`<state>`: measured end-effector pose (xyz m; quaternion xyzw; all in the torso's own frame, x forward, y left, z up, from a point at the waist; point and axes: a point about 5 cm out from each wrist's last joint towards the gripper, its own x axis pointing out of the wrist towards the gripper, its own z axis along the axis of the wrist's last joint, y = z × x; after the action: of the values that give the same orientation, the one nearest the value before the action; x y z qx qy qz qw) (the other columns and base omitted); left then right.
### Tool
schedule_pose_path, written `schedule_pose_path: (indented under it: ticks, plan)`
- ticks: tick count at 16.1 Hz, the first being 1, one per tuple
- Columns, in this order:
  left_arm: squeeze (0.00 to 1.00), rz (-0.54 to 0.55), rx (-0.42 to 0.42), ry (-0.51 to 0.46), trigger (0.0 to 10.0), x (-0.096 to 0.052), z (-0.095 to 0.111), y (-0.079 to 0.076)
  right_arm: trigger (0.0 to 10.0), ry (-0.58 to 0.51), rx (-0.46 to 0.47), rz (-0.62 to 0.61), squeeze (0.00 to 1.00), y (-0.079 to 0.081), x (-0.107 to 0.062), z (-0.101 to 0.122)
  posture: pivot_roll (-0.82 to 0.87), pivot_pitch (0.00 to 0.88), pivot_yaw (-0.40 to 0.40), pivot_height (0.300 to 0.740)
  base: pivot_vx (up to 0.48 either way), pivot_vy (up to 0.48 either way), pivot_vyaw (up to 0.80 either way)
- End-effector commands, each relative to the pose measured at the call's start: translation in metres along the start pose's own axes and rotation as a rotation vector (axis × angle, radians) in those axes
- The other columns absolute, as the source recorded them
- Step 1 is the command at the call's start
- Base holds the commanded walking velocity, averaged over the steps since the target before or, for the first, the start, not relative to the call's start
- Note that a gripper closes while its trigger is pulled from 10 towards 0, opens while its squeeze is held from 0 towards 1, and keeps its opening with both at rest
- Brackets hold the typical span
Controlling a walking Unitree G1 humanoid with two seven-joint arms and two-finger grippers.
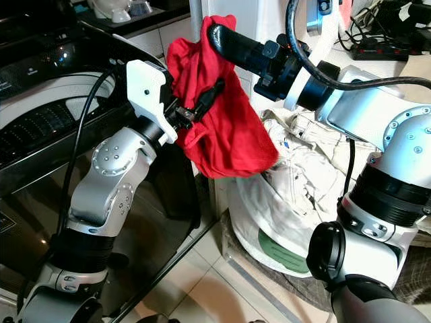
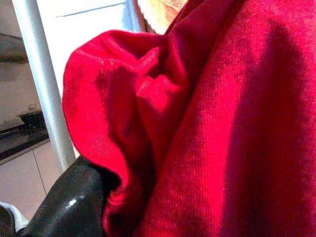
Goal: Clothes washing
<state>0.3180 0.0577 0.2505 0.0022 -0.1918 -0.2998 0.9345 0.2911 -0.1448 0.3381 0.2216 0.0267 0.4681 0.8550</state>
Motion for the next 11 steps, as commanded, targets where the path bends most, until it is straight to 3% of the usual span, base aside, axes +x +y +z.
schedule_pose_path:
  ticks: [1,11]
  plan:
    - [0.0,0.042,-0.003,0.014,0.0,-0.002,-0.003,0.008,0.0,-0.013,-0.02,0.027,0.0,0.007,0.0,0.004,-0.1,0.0,0.067,0.74,0.0,0.0,0.0]
    - [0.0,0.111,-0.001,0.018,0.0,-0.004,-0.003,0.023,0.0,-0.01,-0.031,-0.015,0.0,0.004,-0.001,0.004,-0.1,0.0,0.069,0.74,0.0,0.0,0.0]
